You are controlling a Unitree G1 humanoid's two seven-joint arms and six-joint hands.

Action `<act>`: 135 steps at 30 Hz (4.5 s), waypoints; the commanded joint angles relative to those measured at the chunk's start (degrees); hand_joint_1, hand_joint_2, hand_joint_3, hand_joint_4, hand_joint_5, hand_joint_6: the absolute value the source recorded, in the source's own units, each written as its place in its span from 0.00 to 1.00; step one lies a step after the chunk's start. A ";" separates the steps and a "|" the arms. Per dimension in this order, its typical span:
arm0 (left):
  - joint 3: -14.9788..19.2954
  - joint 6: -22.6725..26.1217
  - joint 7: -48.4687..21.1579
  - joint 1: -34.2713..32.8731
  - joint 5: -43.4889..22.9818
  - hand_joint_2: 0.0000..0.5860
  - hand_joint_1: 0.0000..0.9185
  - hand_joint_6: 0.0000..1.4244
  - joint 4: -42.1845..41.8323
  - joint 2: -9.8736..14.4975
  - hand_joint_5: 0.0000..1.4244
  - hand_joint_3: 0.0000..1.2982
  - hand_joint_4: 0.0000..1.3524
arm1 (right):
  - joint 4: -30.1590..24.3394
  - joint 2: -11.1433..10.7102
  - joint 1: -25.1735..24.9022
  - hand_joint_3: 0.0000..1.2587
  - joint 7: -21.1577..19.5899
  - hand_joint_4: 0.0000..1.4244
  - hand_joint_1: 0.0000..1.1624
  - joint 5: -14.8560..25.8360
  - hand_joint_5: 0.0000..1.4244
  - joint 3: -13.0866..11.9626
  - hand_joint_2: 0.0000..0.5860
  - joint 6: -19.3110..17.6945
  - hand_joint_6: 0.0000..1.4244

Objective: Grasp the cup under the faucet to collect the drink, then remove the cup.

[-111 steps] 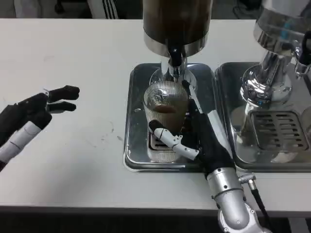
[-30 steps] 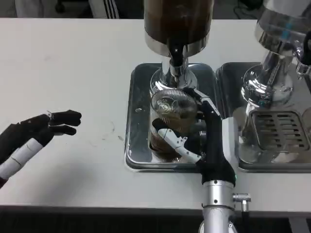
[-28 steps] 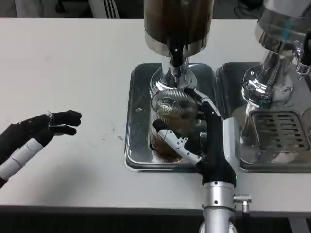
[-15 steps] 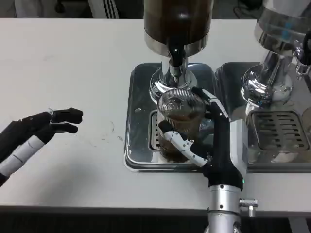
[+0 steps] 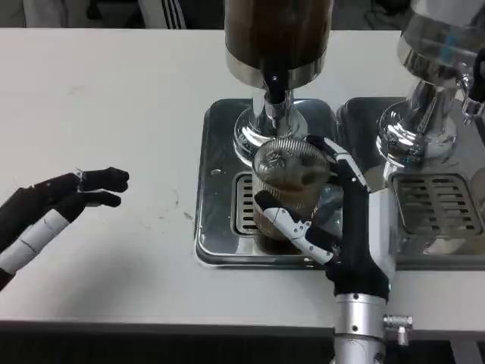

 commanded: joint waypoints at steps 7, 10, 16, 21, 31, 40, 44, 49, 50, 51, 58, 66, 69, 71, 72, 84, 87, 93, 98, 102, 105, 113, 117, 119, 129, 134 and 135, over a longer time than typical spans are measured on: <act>-0.84 -1.08 -0.35 -1.49 1.00 0.16 0.00 0.17 0.87 0.86 0.23 0.26 0.21 | -4.89 -0.65 1.89 0.45 -1.73 0.52 0.70 -1.19 0.62 0.06 0.34 -1.58 0.79; -0.96 -1.04 -0.45 -1.73 0.95 0.16 0.00 0.17 1.15 0.71 0.23 0.26 0.21 | -5.10 -0.74 2.25 0.45 -1.51 0.52 0.70 -1.46 0.62 -0.04 0.34 -1.22 0.80; -0.98 -1.15 -0.38 -1.75 0.96 0.15 0.00 0.17 1.30 0.71 0.23 0.26 0.21 | -5.78 -1.04 3.05 0.45 -1.75 0.52 0.70 -1.92 0.63 -0.16 0.34 -0.74 0.81; -0.97 -1.24 -0.40 -1.56 0.94 0.15 0.00 0.17 1.23 0.69 0.23 0.26 0.21 | -6.21 -1.25 3.09 0.46 -3.05 0.53 0.71 -3.27 0.64 -0.08 0.34 -0.22 0.83; -1.12 -1.37 -0.42 -1.25 1.04 0.15 0.00 0.17 0.97 0.69 0.23 0.26 0.21 | -7.51 -1.85 3.10 0.48 -6.39 0.55 0.73 -6.06 0.66 0.38 0.34 1.17 0.85; -2.09 -1.75 -0.27 -1.31 1.03 0.16 0.00 0.17 0.76 0.69 0.23 0.26 0.21 | -9.35 -2.68 4.23 0.49 -7.54 0.55 0.74 -6.74 0.69 0.23 0.32 1.87 0.88; -2.34 -2.04 -0.19 -1.38 1.11 0.16 0.00 0.18 0.63 0.74 0.23 0.26 0.21 | -11.19 -3.01 5.29 0.50 -7.91 0.56 0.75 -6.83 0.69 0.03 0.32 2.16 0.89; -2.61 -2.18 -0.09 -1.53 1.15 0.15 0.00 0.18 0.45 0.63 0.23 0.26 0.21 | -14.10 -3.43 7.03 0.51 -7.82 0.56 0.76 -7.19 0.69 -0.02 0.29 2.70 0.91; -2.70 -2.32 -0.05 -1.58 1.25 0.15 0.00 0.18 0.44 0.61 0.23 0.26 0.21 | -14.51 -3.46 7.29 0.51 -7.72 0.56 0.76 -7.18 0.69 -0.04 0.29 2.80 0.91; -2.76 -2.41 -0.02 -1.61 1.32 0.15 0.00 0.18 0.41 0.59 0.23 0.26 0.21 | -15.16 -3.51 7.73 0.51 -7.68 0.56 0.76 -7.24 0.69 -0.06 0.29 2.96 0.91; -3.13 -5.62 1.06 -1.07 3.90 0.15 0.00 0.17 -2.39 1.12 0.20 0.24 0.19 | -19.08 -3.71 10.43 0.51 -7.43 0.57 0.78 -7.41 0.70 -0.34 0.27 3.25 0.92; -2.90 -7.07 1.68 -0.16 4.35 0.15 0.00 0.16 -6.38 1.33 0.18 0.22 0.16 | -24.24 -4.42 13.54 0.53 -6.16 0.58 0.80 -6.94 0.71 -1.00 0.25 3.08 0.93; -2.92 -7.98 1.80 0.24 4.71 0.14 0.00 0.15 -7.77 1.59 0.15 0.20 0.13 | -25.77 -4.72 14.48 0.54 -5.67 0.59 0.80 -6.84 0.71 -1.30 0.24 3.10 0.93; -2.97 -8.96 1.97 0.64 5.20 0.13 0.00 0.13 -8.94 1.85 0.12 0.18 0.10 | -27.31 -4.96 15.47 0.54 -5.15 0.59 0.81 -6.71 0.72 -1.59 0.23 3.02 0.93; -2.96 -9.70 2.15 0.93 5.62 0.12 0.00 0.12 -9.76 2.04 0.10 0.18 0.08 | -27.88 -5.03 15.84 0.54 -4.93 0.59 0.81 -6.67 0.72 -1.71 0.23 3.00 0.94; -3.15 -13.26 3.16 2.14 6.58 0.10 0.00 0.09 -14.33 3.98 0.07 0.15 0.05 | -31.31 -5.24 18.74 0.56 -2.98 0.60 0.81 -6.63 0.73 -3.14 0.23 3.11 0.95; -3.27 -13.93 3.17 2.78 6.82 0.10 0.00 0.09 -15.15 4.07 0.06 0.15 0.04 | -31.87 -5.12 18.85 0.56 -3.01 0.60 0.82 -6.65 0.73 -3.18 0.23 2.81 0.95; -3.85 -17.73 3.48 4.20 7.87 0.10 0.00 0.08 -17.40 5.33 0.02 0.13 0.00 | -36.63 -5.15 20.35 0.58 -1.95 0.61 0.83 -6.57 0.74 -3.60 0.21 2.35 0.97; -4.75 -19.80 3.28 4.71 7.05 0.08 0.00 0.07 -18.49 6.67 0.02 0.13 0.00 | -40.66 -5.55 22.42 0.58 -0.40 0.62 0.84 -6.74 0.74 -4.00 0.21 2.41 0.98; -5.57 -20.88 2.93 5.20 6.40 0.09 0.00 0.06 -19.53 7.75 0.01 0.13 0.00 | -43.07 -5.70 23.89 0.60 0.87 0.62 0.84 -6.73 0.75 -4.51 0.20 2.46 0.98; -6.22 -22.53 2.92 5.92 5.49 0.09 0.00 0.06 -20.76 8.65 0.00 0.12 0.00 | -44.42 -5.62 24.70 0.60 1.62 0.63 0.84 -6.72 0.75 -4.91 0.20 2.29 0.98; -7.99 -26.93 3.27 6.96 4.31 0.09 0.00 0.05 -23.38 11.13 0.00 0.11 0.00 | -48.86 -5.75 27.18 0.60 4.32 0.64 0.84 -6.15 0.75 -5.55 0.20 1.76 0.98; -8.53 -27.66 3.37 7.24 2.64 0.09 0.00 0.05 -23.98 12.16 0.00 0.11 0.00 | -50.45 -5.60 28.24 0.60 5.20 0.64 0.84 -5.93 0.75 -6.23 0.20 1.55 0.98; -8.87 -28.13 3.41 7.57 1.68 0.09 0.00 0.04 -24.66 12.79 0.00 0.11 0.00 | -50.92 -5.45 28.62 0.60 5.63 0.64 0.84 -5.74 0.76 -6.52 0.20 1.42 0.98; -10.13 -29.97 2.87 9.29 -1.37 0.09 0.00 0.04 -27.07 15.62 0.00 0.11 0.00 | -53.37 -5.02 29.93 0.61 7.79 0.64 0.84 -5.09 0.76 -7.77 0.20 0.75 1.00; -10.40 -29.96 2.90 9.94 -2.36 0.08 0.00 0.04 -28.02 16.40 0.00 0.11 0.00 | -54.04 -4.85 30.37 0.62 8.45 0.64 0.84 -4.86 0.76 -8.21 0.20 0.33 1.00; -10.47 -29.98 2.83 10.10 -2.58 0.08 0.00 0.05 -28.20 16.56 0.00 0.12 0.00 | -54.17 -4.79 30.44 0.62 8.60 0.64 0.84 -4.86 0.76 -8.33 0.20 0.25 1.00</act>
